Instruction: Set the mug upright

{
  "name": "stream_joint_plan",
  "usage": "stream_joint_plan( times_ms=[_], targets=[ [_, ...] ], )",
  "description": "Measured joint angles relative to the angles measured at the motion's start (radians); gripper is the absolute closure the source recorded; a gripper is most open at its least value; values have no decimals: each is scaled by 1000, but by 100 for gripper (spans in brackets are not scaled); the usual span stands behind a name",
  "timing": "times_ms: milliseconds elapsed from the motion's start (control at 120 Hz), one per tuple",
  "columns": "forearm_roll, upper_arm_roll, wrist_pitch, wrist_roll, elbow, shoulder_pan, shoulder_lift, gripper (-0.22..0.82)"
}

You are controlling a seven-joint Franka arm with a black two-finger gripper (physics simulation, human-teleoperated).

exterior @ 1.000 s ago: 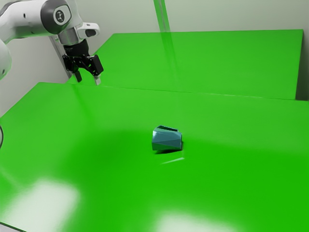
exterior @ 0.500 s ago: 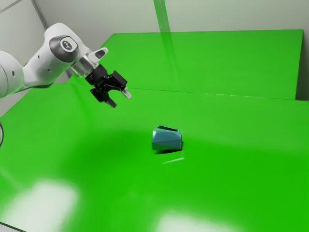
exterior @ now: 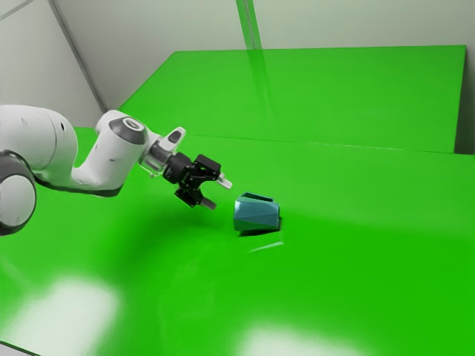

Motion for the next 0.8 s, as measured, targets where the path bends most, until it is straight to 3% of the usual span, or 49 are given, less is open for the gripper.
stream_joint_plan(
  times_ms=[658,700,800],
  targets=[
    [-241,-62,18,167,-73,-20,34,1],
    [-245,-64,18,173,-73,-21,34,8],
    [-249,-66,19,185,-70,-21,34,35]
  ],
)
